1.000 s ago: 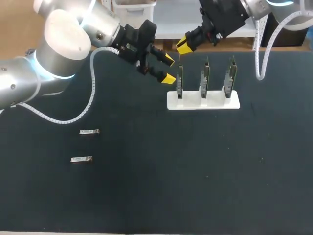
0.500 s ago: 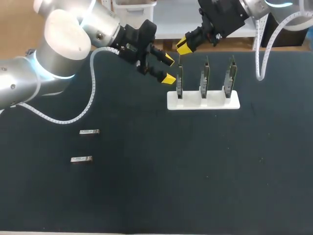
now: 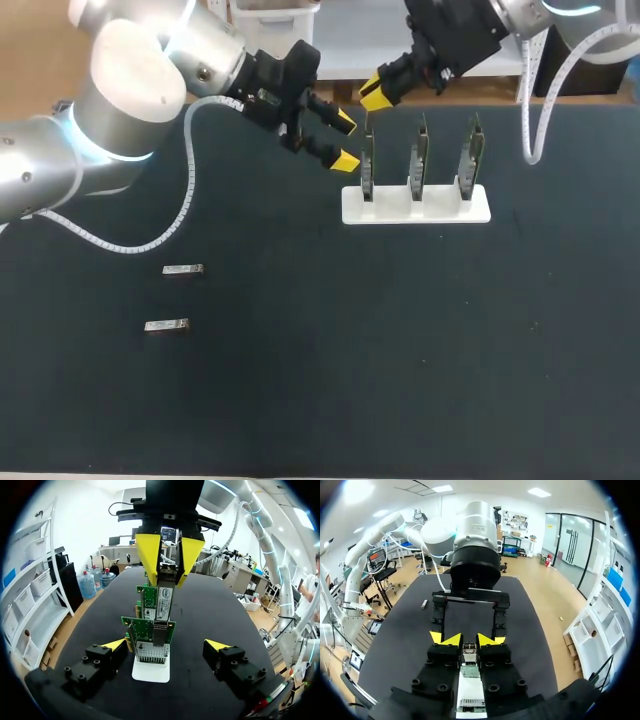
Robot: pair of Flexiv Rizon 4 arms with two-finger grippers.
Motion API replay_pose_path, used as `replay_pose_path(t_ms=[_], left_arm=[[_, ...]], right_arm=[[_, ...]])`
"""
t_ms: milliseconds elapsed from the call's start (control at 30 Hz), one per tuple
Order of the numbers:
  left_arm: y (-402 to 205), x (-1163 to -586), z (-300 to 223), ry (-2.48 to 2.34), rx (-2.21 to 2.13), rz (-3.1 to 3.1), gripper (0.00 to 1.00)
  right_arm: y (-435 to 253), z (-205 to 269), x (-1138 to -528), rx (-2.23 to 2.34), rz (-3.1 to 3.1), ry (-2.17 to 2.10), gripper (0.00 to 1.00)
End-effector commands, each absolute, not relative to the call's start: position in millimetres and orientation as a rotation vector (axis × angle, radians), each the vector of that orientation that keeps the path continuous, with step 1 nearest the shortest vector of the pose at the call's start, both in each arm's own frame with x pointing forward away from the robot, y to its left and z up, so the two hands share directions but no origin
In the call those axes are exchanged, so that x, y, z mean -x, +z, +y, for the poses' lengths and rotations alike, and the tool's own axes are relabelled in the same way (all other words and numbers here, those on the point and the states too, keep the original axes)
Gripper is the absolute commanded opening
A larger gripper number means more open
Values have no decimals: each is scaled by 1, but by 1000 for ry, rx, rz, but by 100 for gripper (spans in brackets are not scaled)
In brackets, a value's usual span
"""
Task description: Pick up the optical module with the left hand, and insert it into the network port with the right hand.
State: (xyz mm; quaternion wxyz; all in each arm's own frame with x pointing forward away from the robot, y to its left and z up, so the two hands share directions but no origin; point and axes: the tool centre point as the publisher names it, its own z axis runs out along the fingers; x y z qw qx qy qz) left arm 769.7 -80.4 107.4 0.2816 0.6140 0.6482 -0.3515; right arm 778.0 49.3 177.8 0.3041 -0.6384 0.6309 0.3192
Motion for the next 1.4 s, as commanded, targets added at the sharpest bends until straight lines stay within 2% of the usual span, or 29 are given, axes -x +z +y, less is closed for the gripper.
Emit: replay_pose_path(t_ms=[33,1400], left_arm=[[108,-770,-81,-939,-1646,1740,100],[108,-770,-81,-939,-1646,1740,100]], right_arm=[[178,49,-773,1689,1676,828,0],[173,49,-776,1743,1638,796,0]])
